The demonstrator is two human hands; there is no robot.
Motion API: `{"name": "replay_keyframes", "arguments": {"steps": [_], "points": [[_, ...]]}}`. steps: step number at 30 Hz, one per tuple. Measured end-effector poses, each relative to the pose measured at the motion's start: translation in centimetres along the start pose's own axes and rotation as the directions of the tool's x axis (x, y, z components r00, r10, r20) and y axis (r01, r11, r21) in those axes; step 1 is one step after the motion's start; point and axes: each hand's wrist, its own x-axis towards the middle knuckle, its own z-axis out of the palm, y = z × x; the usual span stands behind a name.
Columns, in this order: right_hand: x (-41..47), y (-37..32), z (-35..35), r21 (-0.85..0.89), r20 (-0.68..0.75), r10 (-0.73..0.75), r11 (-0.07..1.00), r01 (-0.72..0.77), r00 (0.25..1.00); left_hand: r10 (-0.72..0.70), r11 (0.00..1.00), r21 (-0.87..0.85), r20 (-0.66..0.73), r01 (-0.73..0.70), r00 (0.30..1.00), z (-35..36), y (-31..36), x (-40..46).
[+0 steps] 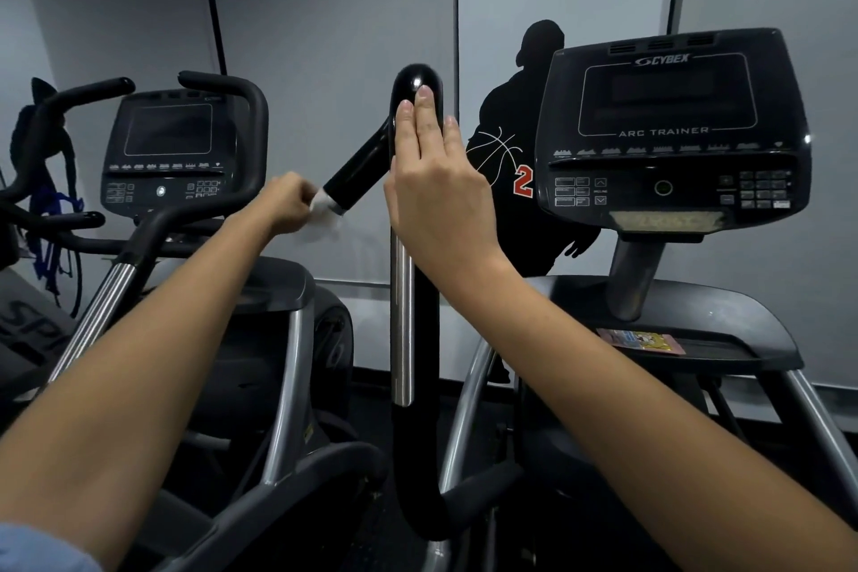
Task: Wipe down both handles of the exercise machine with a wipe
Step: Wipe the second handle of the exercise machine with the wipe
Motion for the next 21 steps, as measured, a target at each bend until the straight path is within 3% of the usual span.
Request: {"name": "replay_keyframes", "arguments": {"steps": [1, 3, 5, 7, 10, 12, 15, 19, 21], "points": [[0.0, 0.0, 0.0, -0.005, 0.002, -0.004, 1.0, 0.005, 1.0, -0.041, 0.999, -0.008, -0.05, 0.04, 0.998, 0.2, -0.3, -0.1], [-0.1, 0.0, 0.1, -0.015, 0.005, -0.008, 1.0, 0.008, 1.0, -0.109, 0.976, -0.211, -0.271, 0.052, 0.956, 0.4, 0.7, -0.2], [-0.1, -0.1, 0.2, -0.023, 0.003, -0.005, 1.0, 0.005, 1.0, -0.106, 0.933, -0.352, -0.475, -0.079, 0.873, 0.5, 3.4, 0.1], [0.0, -0.1, 0.2, -0.034, 0.006, -0.019, 0.999, 0.019, 1.0, 0.032, 0.917, -0.322, -0.532, -0.237, 0.846, 0.7, 6.3, 0.0], [0.0, -0.1, 0.4, -0.053, 0.0, -0.031, 0.998, 0.031, 1.0, 0.287, 0.904, -0.135, -0.514, -0.406, 0.808, 2.6, 8.6, -0.6], [-0.1, 0.0, 0.5, -0.054, -0.031, -0.024, 0.998, 0.023, 0.999, 0.346, 0.916, -0.004, -0.498, -0.401, 0.795, 4.0, 8.4, -0.6], [-0.2, -0.1, 0.6, -0.091, -0.055, -0.048, 0.995, 0.043, 0.997, 0.446, 0.895, 0.202, -0.366, -0.398, 0.817, 4.7, 7.5, -1.4], [-0.2, -0.2, 0.2, -0.076, -0.046, -0.024, 0.997, 0.02, 0.999, 0.582, 0.791, 0.41, -0.273, -0.455, 0.766, 5.0, 4.8, -2.4], [-0.2, -0.1, 0.0, -0.056, -0.046, -0.006, 0.998, 0.004, 0.999, 0.725, 0.622, 0.594, -0.191, -0.51, 0.662, 6.2, 1.8, -0.8]]}}
